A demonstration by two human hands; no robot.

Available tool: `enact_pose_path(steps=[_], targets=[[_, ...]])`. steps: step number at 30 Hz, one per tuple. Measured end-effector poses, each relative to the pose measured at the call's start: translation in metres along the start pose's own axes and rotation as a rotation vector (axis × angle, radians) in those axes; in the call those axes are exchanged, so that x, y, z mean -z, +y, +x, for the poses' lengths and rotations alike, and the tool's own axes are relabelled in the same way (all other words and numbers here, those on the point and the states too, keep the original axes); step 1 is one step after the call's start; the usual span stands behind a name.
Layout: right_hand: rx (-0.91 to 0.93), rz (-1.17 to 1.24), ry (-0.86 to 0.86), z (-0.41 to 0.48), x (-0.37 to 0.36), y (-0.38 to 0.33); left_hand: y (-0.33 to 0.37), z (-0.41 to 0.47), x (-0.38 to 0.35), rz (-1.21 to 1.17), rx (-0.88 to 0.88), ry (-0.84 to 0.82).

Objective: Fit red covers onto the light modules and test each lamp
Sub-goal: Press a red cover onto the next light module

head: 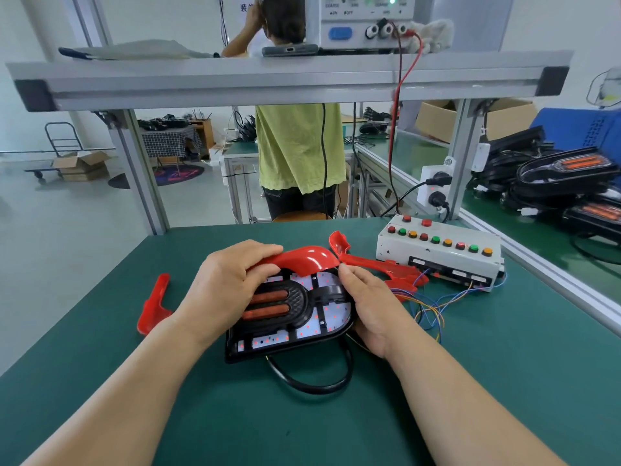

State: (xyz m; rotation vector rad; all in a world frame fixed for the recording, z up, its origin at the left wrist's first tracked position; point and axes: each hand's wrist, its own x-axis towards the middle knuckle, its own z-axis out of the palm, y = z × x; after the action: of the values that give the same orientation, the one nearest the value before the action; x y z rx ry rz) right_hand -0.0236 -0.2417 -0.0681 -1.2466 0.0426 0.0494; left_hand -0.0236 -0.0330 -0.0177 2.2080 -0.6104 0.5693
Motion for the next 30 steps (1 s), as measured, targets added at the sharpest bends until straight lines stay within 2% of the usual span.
enact_pose_path(steps=[4, 7, 15, 20, 30], targets=[[-0.006, 0.039, 0.007, 0.000, 0.001, -0.002, -0.001, 0.000, 0.003, 0.106, -0.079, 0.094], [0.009, 0.037, -0.002, -0.001, 0.000, -0.002, -0.001, 0.001, 0.004, 0.085, -0.108, 0.108], [0.039, 0.000, -0.034, -0.006, -0.006, -0.005, -0.003, 0.000, -0.002, 0.045, -0.102, 0.054], [0.060, 0.034, -0.012, -0.005, -0.003, -0.006, -0.006, -0.001, -0.004, 0.045, -0.103, -0.059], [-0.059, -0.027, 0.031, 0.005, 0.002, -0.005, -0.011, 0.001, 0.005, -0.050, -0.064, -0.026]])
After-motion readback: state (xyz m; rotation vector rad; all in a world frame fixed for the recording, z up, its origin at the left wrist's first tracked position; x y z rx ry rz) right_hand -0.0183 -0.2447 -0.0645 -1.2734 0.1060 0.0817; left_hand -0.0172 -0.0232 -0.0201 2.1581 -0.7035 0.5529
